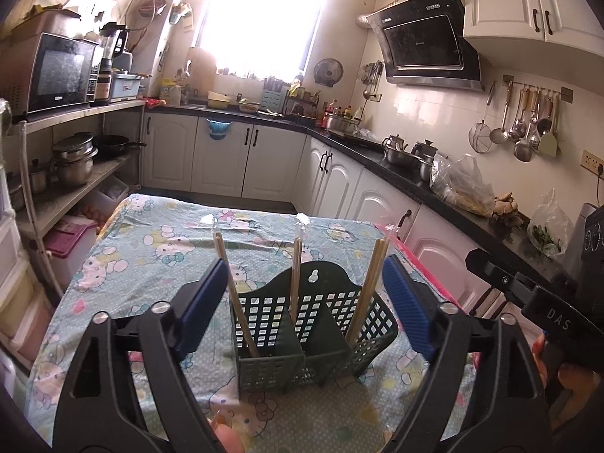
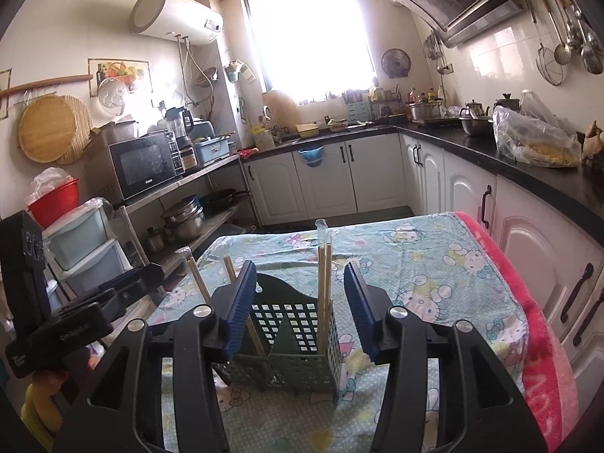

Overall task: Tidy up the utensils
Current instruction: 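Withdraw both tools from the caddy toward the chopstick pile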

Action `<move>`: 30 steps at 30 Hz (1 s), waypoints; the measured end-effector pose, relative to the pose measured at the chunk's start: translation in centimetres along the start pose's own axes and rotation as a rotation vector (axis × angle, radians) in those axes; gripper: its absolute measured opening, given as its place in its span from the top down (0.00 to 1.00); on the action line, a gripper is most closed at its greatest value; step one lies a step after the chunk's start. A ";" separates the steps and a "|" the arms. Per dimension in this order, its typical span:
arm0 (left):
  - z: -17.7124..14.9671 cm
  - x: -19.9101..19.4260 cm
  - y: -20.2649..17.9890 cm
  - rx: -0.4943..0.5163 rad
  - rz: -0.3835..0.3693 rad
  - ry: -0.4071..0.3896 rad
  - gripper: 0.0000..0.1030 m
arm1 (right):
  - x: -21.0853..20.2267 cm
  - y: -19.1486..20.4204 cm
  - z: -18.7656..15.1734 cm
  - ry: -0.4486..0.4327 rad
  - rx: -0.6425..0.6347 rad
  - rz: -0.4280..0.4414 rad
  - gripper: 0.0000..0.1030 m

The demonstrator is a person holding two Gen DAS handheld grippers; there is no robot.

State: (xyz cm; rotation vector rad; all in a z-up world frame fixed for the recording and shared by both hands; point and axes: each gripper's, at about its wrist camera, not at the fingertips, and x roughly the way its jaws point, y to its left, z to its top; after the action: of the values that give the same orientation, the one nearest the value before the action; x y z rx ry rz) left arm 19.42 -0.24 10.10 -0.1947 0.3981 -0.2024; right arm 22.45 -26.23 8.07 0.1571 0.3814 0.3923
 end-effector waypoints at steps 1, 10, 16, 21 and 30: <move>-0.2 -0.2 0.0 0.001 0.000 -0.002 0.22 | -0.1 0.1 -0.1 -0.001 -0.005 -0.004 0.53; -1.6 -1.4 0.5 -0.006 0.003 0.012 0.11 | -1.3 0.5 -1.7 0.000 -0.043 -0.022 0.43; -2.6 -2.0 1.1 -0.018 0.009 0.024 0.11 | -1.8 0.8 -2.9 0.022 -0.058 -0.018 0.41; -3.3 -2.5 1.4 -0.024 0.022 0.033 0.11 | -2.2 0.9 -4.0 0.046 -0.063 -0.014 0.40; -4.6 -3.5 3.0 -0.064 0.051 0.064 0.11 | -2.8 0.5 -5.8 0.088 -0.055 -0.017 0.40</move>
State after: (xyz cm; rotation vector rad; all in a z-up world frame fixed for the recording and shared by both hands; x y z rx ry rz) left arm 14.86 2.81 6.54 -0.2408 0.4730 -0.1466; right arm 17.60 -26.42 3.77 0.0829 0.4577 0.3938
